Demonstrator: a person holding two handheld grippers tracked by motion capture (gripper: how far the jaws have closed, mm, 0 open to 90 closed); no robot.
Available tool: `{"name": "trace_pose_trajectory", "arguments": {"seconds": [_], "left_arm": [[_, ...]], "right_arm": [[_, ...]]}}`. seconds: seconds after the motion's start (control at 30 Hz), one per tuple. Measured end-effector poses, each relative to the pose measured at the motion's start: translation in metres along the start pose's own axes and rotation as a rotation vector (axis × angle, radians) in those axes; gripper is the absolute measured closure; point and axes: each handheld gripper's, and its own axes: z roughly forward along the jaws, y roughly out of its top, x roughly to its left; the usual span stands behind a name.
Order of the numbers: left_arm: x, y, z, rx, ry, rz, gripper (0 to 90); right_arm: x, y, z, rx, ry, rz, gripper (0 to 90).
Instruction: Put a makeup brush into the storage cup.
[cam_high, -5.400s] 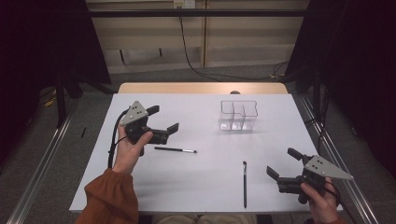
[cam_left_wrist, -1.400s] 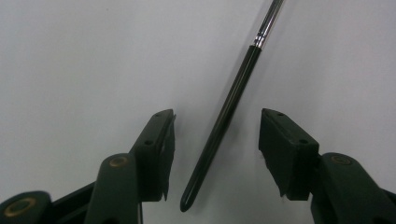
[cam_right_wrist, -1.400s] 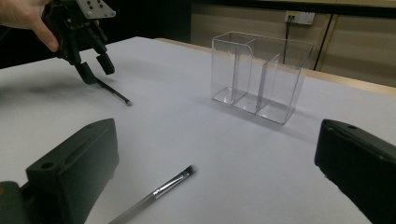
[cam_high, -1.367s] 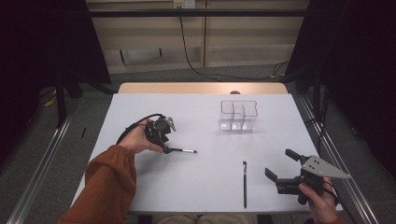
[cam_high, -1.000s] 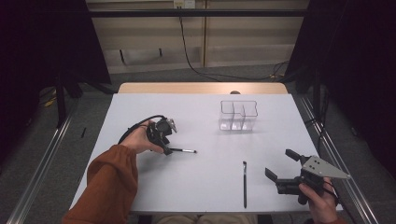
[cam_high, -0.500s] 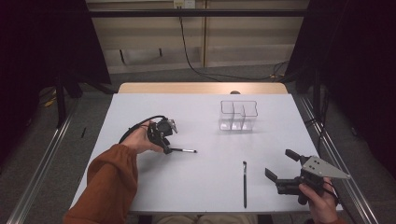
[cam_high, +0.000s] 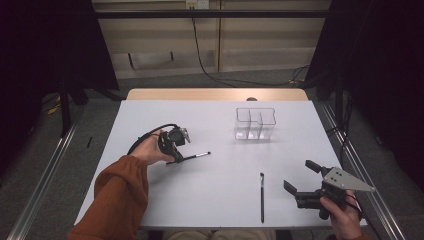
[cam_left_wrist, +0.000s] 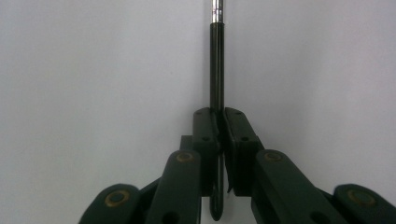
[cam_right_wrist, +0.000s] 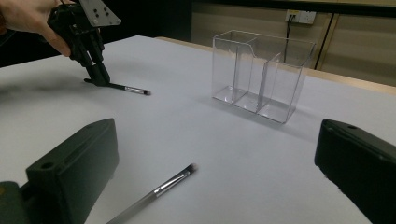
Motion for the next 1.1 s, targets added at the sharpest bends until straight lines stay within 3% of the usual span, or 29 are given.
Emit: {"name": "trace_pose_trajectory", "arguments": {"seconds": [0.17, 0.37, 0.53, 1.1], "left_arm": [[0.002, 0.000, -0.001, 0.009, 0.002, 0.013, 84.1], [0.003, -0.003, -0.001, -0.031, -0.017, -0.038, 84.2], [0.005, -0.004, -0.002, -0.029, -0.019, -0.031, 84.2], [0.007, -0.011, -0.007, -0.093, -0.041, -0.089, 84.2]], "right_arm": [[0.000, 0.000, 0.000, 0.000, 0.000, 0.000, 0.0], [0.000, 0.000, 0.000, -0.001, -0.001, -0.001, 0.0], [0.000, 0.000, 0.000, -0.001, 0.000, 0.001, 0.0], [0.000, 0.000, 0.000, 0.000, -0.002, 0.001, 0.0]]}}
